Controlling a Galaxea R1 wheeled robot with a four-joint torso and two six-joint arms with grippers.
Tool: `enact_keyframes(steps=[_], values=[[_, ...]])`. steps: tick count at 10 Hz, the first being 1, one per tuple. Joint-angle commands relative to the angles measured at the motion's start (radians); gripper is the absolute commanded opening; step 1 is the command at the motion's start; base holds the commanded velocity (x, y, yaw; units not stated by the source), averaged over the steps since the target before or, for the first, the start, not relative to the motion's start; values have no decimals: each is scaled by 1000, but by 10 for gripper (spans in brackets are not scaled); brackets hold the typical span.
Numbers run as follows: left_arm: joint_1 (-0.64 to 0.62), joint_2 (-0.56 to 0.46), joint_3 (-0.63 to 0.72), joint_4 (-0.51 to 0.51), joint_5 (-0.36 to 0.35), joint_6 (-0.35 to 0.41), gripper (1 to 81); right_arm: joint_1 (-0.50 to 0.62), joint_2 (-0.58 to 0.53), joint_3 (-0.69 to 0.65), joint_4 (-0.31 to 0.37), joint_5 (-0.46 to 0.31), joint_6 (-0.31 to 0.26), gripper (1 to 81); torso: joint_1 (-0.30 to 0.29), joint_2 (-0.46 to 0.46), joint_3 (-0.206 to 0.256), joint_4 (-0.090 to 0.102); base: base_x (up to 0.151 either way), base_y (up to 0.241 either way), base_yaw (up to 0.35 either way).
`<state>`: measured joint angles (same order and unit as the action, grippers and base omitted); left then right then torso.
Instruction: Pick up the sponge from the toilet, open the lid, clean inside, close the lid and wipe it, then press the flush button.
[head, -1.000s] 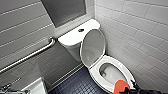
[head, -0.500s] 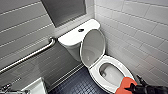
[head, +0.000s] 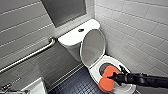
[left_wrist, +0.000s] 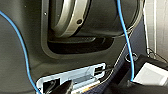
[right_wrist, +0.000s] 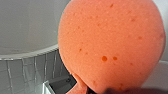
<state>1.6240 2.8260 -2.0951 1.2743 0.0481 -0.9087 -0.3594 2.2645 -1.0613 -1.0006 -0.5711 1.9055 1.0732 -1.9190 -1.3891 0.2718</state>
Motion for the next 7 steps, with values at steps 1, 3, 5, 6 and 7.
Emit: enact_keyframes(steps=[1,3,5,6,7], values=[[43,-17,17,-7,41,8,811,148,227,-248,-4,-37,35,10,0,0,0,0,0,0,0],[44,-19,17,-12,41,7,811,153,309,-396,-4,22,90,10,0,0,0,0,0,0,0],[44,-22,17,-12,41,4,811,162,376,-564,-10,57,155,10,0,0,0,0,0,0,0],[44,-23,17,-12,41,2,811,165,394,-611,-10,95,162,10,0,0,0,0,0,0,0],[44,-23,17,-13,41,2,811,167,422,-679,-7,137,168,10,0,0,0,0,0,0,0]])
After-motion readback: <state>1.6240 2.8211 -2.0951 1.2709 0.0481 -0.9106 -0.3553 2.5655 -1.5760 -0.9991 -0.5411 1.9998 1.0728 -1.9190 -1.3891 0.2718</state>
